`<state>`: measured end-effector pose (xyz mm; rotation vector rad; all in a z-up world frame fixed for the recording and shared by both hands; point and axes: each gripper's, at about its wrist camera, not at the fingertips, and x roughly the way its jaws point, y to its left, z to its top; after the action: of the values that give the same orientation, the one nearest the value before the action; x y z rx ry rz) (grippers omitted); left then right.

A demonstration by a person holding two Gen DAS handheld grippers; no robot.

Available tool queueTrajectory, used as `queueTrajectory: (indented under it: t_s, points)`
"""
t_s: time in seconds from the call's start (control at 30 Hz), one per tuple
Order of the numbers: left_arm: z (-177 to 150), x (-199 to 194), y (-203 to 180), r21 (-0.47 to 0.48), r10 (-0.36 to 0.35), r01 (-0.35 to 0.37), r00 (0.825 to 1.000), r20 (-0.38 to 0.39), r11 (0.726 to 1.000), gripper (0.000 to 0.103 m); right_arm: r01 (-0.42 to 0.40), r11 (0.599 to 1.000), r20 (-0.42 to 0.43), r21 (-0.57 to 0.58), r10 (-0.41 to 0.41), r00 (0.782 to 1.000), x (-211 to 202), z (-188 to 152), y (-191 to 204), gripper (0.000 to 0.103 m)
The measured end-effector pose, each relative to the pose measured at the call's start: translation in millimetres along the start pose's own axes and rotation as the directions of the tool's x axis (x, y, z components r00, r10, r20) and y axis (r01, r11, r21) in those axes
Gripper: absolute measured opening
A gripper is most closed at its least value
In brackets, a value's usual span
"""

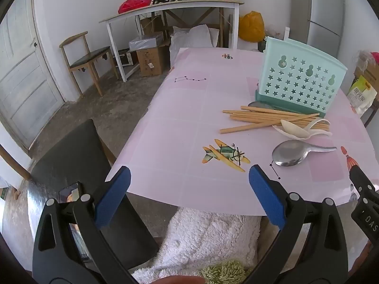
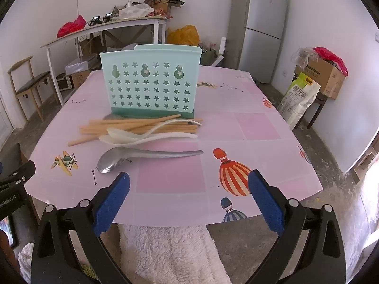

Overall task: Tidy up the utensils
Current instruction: 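Move both tools toward the utensils lying beside the mint-green holder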

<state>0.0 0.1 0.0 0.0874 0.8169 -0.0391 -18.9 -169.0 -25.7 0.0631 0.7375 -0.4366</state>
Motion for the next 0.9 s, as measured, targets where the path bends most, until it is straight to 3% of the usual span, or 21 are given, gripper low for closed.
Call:
queueTrajectory:
  t_s: [0.9]
  points:
    - [2.8, 8.7, 2.0, -0.003, 0.019, -0.019, 0.999, -0.029, 1.0, 0.096, -0.004, 1.0, -0.002, 0.004, 0.004, 1.0, 1.6, 1.3, -0.4, 0.097]
